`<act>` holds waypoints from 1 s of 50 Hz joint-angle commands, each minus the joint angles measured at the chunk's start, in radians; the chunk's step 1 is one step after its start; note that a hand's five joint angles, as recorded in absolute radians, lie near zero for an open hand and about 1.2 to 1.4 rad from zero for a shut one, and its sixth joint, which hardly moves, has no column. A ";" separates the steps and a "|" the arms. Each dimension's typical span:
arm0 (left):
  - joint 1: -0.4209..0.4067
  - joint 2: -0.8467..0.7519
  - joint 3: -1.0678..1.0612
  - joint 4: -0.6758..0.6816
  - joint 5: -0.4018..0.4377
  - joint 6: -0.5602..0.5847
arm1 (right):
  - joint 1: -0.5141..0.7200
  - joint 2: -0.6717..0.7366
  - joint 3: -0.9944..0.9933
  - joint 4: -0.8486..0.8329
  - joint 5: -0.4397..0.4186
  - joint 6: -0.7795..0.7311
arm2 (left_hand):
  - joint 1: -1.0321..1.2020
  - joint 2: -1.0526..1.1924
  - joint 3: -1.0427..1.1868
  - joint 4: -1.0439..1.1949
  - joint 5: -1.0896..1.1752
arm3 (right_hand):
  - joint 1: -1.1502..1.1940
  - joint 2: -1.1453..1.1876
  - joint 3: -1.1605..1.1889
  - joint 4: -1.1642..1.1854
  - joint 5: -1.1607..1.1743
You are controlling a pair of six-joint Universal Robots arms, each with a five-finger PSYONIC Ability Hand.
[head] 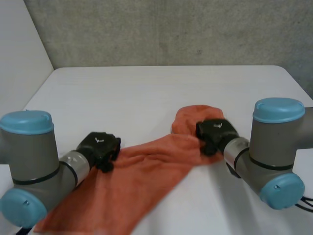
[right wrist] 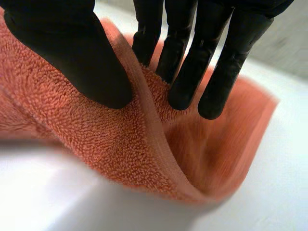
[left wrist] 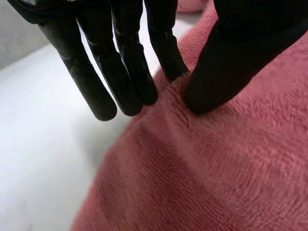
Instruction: Fold the laundry
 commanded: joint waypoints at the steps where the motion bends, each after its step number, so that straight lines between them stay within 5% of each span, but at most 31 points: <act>1: -0.001 0.065 0.088 0.071 -0.051 -0.014 | 0.015 -0.122 -0.081 -0.114 0.032 -0.012 | 0.275 0.233 0.239 0.234 0.274 | 0.448 0.233 0.222 0.214 0.266; 12: -0.044 0.330 0.046 0.148 -0.147 -0.141 | 0.095 -0.193 -0.144 -0.276 0.025 -0.005 | 0.275 0.233 0.239 0.234 0.274 | 0.448 0.233 0.222 0.214 0.266; 22: -0.164 0.476 -0.283 0.060 -0.140 -0.207 | 0.104 -0.126 -0.172 -0.109 0.009 -0.038 | 0.275 0.233 0.239 0.234 0.274 | 0.448 0.233 0.222 0.214 0.266; 26: -0.176 0.477 -0.300 -0.016 -0.137 -0.209 | 0.108 -0.090 -0.181 -0.067 0.006 -0.068 | 0.226 0.184 0.190 0.185 0.225 | 0.448 0.233 0.222 0.214 0.266; 31: -0.165 0.477 -0.240 -0.050 -0.138 -0.196 | 0.111 -0.089 -0.158 -0.042 0.006 -0.123 | -0.338 -0.380 -0.373 -0.379 -0.338 | 0.448 0.233 0.222 0.214 0.266; 37: -0.037 0.459 -0.124 -0.026 -0.130 -0.199 | 0.121 -0.109 -0.101 -0.039 -0.023 -0.176 | -0.576 -0.617 -0.611 -0.616 -0.576 | 0.448 0.233 0.222 0.214 0.266; 42: -0.013 0.370 -0.071 0.039 -0.117 -0.199 | 0.120 -0.159 -0.023 -0.039 -0.113 -0.202 | -0.623 -0.665 -0.658 -0.664 -0.624 | 0.448 0.233 0.222 0.214 0.266; 50: -0.021 0.109 0.033 0.077 0.084 -0.198 | 0.117 -0.230 0.080 -0.053 -0.189 -0.257 | -0.661 -0.703 -0.697 -0.702 -0.662 | 0.448 0.233 0.222 0.214 0.266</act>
